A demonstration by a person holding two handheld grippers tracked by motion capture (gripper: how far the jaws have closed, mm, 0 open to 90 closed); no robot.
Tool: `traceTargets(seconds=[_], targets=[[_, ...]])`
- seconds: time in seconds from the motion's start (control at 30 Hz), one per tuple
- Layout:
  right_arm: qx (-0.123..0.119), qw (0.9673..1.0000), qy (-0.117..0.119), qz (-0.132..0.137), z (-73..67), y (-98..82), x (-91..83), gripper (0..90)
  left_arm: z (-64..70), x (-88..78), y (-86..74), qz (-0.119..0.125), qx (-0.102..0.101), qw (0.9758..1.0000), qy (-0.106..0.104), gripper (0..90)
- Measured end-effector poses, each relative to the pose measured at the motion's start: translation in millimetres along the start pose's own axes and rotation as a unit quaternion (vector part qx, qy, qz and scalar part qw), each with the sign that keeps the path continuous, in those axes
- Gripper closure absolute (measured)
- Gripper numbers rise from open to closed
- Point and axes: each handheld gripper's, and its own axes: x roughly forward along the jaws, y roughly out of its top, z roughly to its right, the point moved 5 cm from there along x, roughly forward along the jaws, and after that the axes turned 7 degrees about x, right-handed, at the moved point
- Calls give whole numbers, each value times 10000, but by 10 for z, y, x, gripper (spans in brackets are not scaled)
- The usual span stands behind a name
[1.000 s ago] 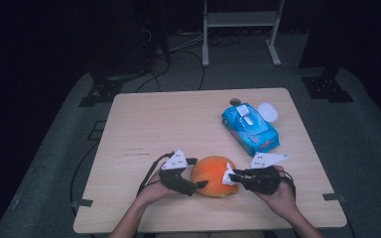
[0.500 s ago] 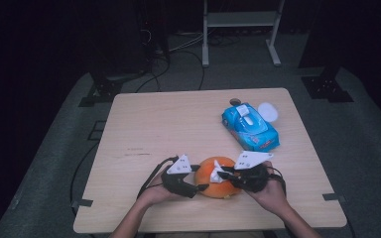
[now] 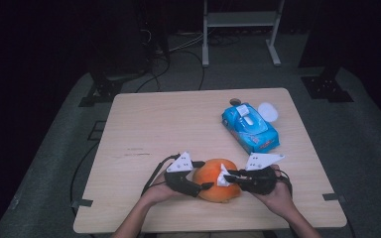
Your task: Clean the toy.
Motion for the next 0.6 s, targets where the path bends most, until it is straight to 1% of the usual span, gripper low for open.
traceTargets(seconds=[0.07, 0.17, 0.23, 0.33, 0.37, 0.4, 0.43, 0.53, 0.6], targets=[[226, 9997, 17, 60, 61, -9, -23, 782, 5, -1, -16, -38, 6, 10000, 2, 268], [403, 9991, -19, 96, 171, -42, -36, 783, 19, -4, -25, -102, 20, 9999, 6, 276], [528, 9984, -153, 104, 263, -76, -61, 783, 25, -7, -31, -109, 25, 9999, -4, 276], [726, 9967, -374, 5, 404, -157, -80, 784, 40, -11, -38, -111, 64, 9999, -45, 276], [828, 9959, -371, -10, 444, -188, -79, 785, 46, -7, -35, -103, 72, 9999, -38, 276], [943, 9951, -301, 0, 461, -206, -79, 785, 53, -2, -32, -96, 88, 9999, -31, 276], [979, 9948, -267, 7, 461, -209, -76, 785, 60, 0, -33, -98, 114, 9999, -34, 272], [905, 9955, -249, 92, 399, -143, -67, 787, 68, -2, -47, -74, 125, 9999, -71, 268], [851, 9960, -144, 223, 347, -71, -65, 787, 71, 0, -48, -72, 128, 9999, -76, 267]])
